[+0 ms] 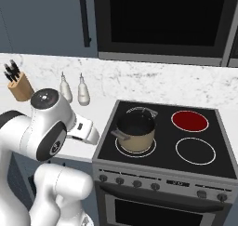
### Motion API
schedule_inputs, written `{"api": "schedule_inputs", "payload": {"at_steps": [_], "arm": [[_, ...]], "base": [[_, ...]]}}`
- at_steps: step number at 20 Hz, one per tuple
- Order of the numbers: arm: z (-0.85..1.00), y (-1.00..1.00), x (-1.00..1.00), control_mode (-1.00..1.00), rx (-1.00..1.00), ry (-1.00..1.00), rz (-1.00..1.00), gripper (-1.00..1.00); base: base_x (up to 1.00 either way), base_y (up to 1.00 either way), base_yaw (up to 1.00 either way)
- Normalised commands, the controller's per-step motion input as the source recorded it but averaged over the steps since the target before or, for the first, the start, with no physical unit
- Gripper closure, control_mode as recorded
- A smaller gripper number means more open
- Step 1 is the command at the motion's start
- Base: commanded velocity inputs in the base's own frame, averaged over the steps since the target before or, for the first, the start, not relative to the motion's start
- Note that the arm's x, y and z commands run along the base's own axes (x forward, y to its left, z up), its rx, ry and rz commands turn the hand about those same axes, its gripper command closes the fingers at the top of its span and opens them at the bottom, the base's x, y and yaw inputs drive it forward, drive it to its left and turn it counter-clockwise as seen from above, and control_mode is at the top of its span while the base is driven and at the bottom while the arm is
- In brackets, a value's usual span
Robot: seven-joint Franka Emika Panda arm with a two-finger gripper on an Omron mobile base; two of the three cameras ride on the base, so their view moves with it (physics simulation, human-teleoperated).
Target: Turn off the rear right burner of the stove.
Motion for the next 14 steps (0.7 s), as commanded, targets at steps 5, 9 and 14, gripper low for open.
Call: {"api": "schedule_inputs", "payload": {"at_steps": [5,9,14], "arm": [[0.0,0.0,0.0,-1.0,0.0,0.0,0.0,-1.0],[-0.01,0.0,-0.2,-1.0,0.0,0.0,0.0,-1.0],[-0.3,-0.63,-0.98,-1.0,0.04,-0.13,-0.04,-1.0]], "base": [[0.0,0.0,0.0],[0.0,0.0,0.0],[0.0,0.0,0.0]]}}
